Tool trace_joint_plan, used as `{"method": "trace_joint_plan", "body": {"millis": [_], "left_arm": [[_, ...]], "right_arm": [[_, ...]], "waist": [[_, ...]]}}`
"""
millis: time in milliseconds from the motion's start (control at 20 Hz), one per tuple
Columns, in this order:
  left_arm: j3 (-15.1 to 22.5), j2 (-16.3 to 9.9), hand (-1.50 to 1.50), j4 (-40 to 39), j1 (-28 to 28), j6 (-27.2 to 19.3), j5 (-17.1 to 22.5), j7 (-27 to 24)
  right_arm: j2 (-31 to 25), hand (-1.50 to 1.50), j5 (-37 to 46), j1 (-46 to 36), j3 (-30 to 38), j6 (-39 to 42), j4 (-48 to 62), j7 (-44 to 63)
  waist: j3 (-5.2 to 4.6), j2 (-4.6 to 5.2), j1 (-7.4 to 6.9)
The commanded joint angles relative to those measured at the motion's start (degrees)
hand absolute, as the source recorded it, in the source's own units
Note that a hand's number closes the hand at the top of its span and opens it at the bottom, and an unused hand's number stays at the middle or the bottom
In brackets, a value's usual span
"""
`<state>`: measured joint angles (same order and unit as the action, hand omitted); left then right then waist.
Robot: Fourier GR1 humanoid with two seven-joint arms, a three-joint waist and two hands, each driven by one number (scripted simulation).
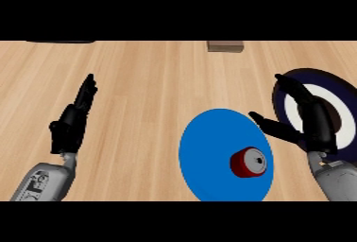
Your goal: Pick the can from the plate and place it in the plate
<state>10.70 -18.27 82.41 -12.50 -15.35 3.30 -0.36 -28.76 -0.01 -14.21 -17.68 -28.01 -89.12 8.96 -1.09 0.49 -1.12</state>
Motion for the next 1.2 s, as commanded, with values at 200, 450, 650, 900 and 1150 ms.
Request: {"method": "trace_joint_plan", "body": {"millis": [200, 450, 650, 900, 1150], "left_arm": [[-0.42, -0.76, 0.00, -2.82, -2.13, 3.89, 1.74, 3.95], [-2.88, -3.16, 0.00, -1.97, -3.22, 5.17, 2.98, 7.26], [-3.13, -2.45, 0.00, -2.91, -1.21, 5.05, 2.36, 4.09], [-3.20, -2.41, 0.00, -3.23, -1.70, 4.60, 1.96, 5.07], [-1.35, -0.48, 0.00, -1.67, -1.03, 3.18, 0.58, 5.55]], "right_arm": [[19.06, -1.50, 22.74, 2.32, -15.90, -24.14, 4.50, 15.07], [14.82, -1.50, 42.56, 2.18, -18.12, -21.43, 1.57, 30.80], [13.70, -1.50, 56.06, 3.25, -15.80, -12.15, -11.14, 43.14], [11.14, -1.50, 54.19, 4.29, -16.99, 10.11, -20.37, 55.72], [13.25, -1.50, 50.01, 2.21, -16.28, 25.44, -26.39, 67.68]], "waist": [[0.92, -0.53, 1.12], [0.78, -1.16, 2.47], [0.82, -1.21, 3.17], [0.72, -1.39, 3.91], [0.79, -1.19, 2.87]]}}
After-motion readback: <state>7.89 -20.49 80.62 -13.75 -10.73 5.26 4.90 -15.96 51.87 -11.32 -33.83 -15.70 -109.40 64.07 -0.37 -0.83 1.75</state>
